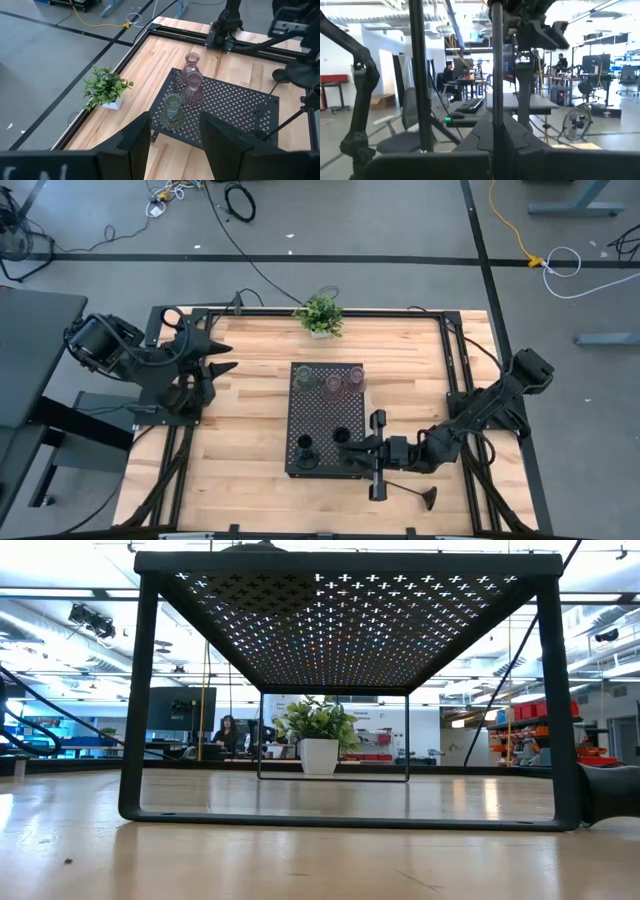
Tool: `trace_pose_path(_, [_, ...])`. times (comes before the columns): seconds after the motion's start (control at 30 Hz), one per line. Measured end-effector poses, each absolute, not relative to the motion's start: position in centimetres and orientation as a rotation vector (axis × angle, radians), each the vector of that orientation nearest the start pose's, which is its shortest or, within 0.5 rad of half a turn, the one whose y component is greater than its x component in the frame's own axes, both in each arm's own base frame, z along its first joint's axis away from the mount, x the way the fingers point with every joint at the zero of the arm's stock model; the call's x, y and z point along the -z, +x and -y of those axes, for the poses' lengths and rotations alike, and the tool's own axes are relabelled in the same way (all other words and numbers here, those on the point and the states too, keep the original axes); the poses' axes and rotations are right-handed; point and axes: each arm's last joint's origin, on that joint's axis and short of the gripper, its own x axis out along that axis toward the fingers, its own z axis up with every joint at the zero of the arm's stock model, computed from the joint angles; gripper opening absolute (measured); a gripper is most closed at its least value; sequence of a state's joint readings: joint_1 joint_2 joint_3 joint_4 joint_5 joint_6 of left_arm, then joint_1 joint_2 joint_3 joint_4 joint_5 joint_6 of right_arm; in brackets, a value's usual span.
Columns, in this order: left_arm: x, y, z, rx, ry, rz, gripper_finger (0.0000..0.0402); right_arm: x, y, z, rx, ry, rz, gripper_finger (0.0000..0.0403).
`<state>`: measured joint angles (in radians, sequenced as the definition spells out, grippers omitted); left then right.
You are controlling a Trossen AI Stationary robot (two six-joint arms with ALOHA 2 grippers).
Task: Pick & Place candle stick holders
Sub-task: Align the left black candle holder with the black candle holder on the shelf
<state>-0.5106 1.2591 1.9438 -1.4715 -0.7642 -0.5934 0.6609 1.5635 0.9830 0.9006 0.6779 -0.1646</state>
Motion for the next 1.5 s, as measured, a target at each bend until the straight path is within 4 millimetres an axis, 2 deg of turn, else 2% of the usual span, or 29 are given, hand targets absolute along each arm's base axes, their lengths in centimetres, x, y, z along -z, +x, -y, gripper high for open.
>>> trace_pose_path(0.17, [-49.4, 14.4, 5.7, -0.419, -0.098, -0.526, 0.017, -29.4, 28.1, -19.5, 0.042, 0.058, 0.277, 0.0001])
trace_pose_path(0.43, [-49.4, 14.4, 5.7, -0.417, -0.087, -0.529, 0.017, -26.1, 29.6, -20.4, 0.059, 0.049, 0.281, 0.0001])
trace_pose_path(1.03, [-49.2, 14.3, 5.7, -0.407, -0.058, -0.556, 0.017, -20.3, 31.5, -21.2, 0.092, 0.068, 0.306, 0.0001])
trace_pose_path(1.27, [-49.2, 14.3, 5.7, -0.407, -0.058, -0.556, 0.017, -18.8, 32.2, -20.7, 0.122, 0.064, 0.303, 0.0001])
trace_pose_path(1.5, [-49.2, 14.2, 5.7, -0.407, -0.055, -0.558, 0.017, -18.8, 32.5, -20.3, 0.126, 0.037, 0.306, 0.0001])
